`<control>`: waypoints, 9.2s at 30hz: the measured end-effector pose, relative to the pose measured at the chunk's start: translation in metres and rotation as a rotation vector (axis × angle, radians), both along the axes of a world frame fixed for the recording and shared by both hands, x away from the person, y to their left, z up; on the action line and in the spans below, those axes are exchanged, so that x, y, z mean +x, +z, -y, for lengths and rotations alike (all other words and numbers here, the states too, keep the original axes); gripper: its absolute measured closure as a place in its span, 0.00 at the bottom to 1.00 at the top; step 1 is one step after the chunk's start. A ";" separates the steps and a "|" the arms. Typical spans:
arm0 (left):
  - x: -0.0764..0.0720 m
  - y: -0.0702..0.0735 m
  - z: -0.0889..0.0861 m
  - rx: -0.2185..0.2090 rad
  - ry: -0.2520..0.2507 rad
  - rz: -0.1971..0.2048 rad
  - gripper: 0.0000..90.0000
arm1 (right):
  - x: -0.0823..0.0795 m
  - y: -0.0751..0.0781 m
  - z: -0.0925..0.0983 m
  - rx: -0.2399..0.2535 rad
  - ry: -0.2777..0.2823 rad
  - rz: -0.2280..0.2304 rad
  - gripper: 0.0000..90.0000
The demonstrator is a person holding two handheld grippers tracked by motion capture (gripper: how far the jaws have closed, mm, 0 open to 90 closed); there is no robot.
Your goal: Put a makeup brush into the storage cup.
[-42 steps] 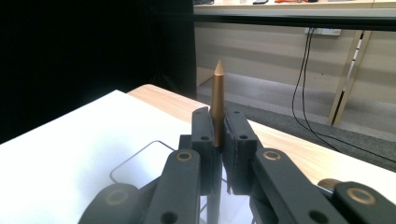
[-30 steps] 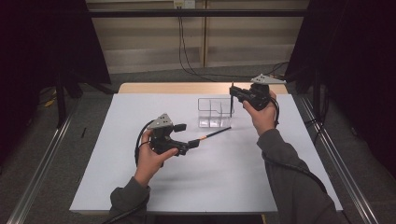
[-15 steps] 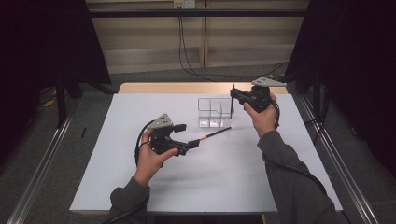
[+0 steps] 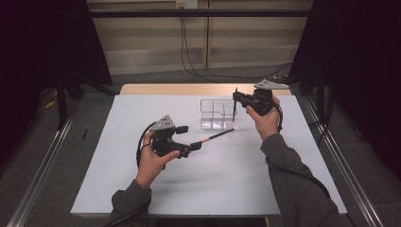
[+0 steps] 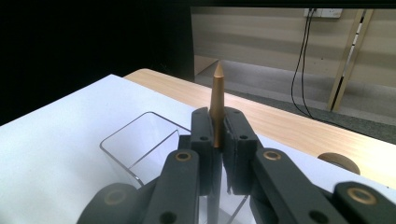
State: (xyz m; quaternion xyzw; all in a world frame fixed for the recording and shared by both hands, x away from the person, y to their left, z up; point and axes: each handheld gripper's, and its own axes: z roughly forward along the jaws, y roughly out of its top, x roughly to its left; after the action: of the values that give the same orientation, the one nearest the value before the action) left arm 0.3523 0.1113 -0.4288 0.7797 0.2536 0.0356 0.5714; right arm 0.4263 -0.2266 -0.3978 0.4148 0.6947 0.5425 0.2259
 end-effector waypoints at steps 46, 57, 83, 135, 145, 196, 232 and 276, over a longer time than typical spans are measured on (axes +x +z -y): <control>0.000 -0.002 0.002 0.009 -0.007 0.000 0.11 | -0.003 -0.013 0.003 -0.035 0.004 -0.043 0.91; 0.000 -0.002 0.002 0.010 -0.005 -0.001 0.11 | -0.004 -0.013 0.003 -0.031 -0.005 -0.034 0.67; 0.002 -0.002 0.007 0.022 -0.004 0.001 0.11 | -0.012 -0.008 0.011 0.003 0.031 -0.026 0.33; 0.002 0.001 0.007 0.013 -0.008 0.014 0.11 | -0.028 -0.008 -0.017 0.020 0.151 -0.025 0.18; 0.002 0.000 0.007 0.020 -0.006 0.010 0.11 | -0.027 -0.009 -0.027 0.019 0.166 -0.027 0.18; 0.002 0.006 0.000 0.016 0.003 0.025 0.11 | -0.018 -0.018 -0.056 -0.141 0.287 -0.137 0.18; 0.003 0.005 0.001 0.024 -0.002 0.022 0.11 | -0.021 -0.021 -0.059 -0.198 0.338 -0.184 0.17; 0.004 0.006 -0.004 0.009 0.012 0.021 0.11 | -0.008 -0.045 -0.075 -0.405 0.456 -0.294 0.18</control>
State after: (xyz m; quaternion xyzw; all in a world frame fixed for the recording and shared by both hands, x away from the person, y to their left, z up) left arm 0.3564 0.1155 -0.4230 0.7805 0.2521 0.0482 0.5701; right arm 0.4181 -0.1514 -0.4425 0.2690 0.8884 0.3646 0.0740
